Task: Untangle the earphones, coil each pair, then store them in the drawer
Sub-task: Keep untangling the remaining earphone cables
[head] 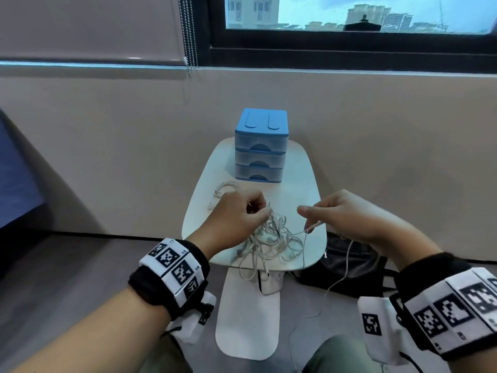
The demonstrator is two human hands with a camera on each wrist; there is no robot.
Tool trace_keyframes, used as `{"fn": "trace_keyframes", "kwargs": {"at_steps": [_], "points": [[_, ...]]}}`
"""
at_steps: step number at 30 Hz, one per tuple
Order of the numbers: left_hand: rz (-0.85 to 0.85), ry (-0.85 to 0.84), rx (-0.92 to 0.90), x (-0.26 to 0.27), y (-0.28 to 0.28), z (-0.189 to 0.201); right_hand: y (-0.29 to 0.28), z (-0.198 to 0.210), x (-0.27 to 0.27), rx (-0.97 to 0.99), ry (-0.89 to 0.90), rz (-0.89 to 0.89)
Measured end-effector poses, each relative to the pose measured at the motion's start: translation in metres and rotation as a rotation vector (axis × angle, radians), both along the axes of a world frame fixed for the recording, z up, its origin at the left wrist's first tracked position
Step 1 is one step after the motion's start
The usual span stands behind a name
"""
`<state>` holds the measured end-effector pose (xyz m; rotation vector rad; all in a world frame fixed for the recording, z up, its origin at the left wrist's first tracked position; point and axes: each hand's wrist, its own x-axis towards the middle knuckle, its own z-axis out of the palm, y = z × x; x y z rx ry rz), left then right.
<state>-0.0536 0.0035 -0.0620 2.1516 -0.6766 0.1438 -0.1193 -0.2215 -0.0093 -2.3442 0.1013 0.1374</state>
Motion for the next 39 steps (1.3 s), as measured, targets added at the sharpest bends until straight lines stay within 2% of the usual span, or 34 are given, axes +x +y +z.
{"fn": "trace_keyframes", "kwargs": {"at_steps": [3, 6, 12, 16, 20, 24, 27, 31, 35, 39], "points": [[-0.004, -0.011, -0.009, -0.003, -0.001, 0.008, 0.012, -0.005, 0.004, -0.072, 0.054, 0.011], [-0.017, -0.003, -0.036, -0.002, -0.001, 0.014, 0.029, -0.012, 0.009, -0.006, 0.048, 0.052], [-0.006, 0.082, -0.104, 0.002, 0.005, 0.021, 0.048, -0.025, 0.012, -0.013, -0.108, 0.021], [-0.015, 0.198, -0.192, 0.004, 0.013, 0.022, 0.045, -0.027, 0.012, 0.045, -0.167, -0.013], [-0.022, 0.243, -0.226, 0.006, 0.017, 0.023, 0.042, -0.020, 0.011, 0.137, -0.207, -0.039], [-0.039, 0.260, -0.230, 0.005, 0.016, 0.026, 0.042, -0.021, 0.014, 0.166, -0.132, -0.009], [-0.039, 0.270, -0.236, 0.004, 0.016, 0.027, 0.044, -0.031, 0.015, 0.079, -0.067, 0.016], [-0.031, 0.296, -0.255, 0.002, 0.020, 0.026, 0.040, -0.039, 0.015, 0.020, -0.082, -0.020], [-0.026, 0.316, -0.279, 0.001, 0.023, 0.024, 0.041, -0.049, 0.019, 0.025, -0.044, 0.024], [-0.035, 0.346, -0.302, -0.001, 0.026, 0.021, 0.042, -0.048, 0.021, 0.070, -0.113, 0.016]]}}
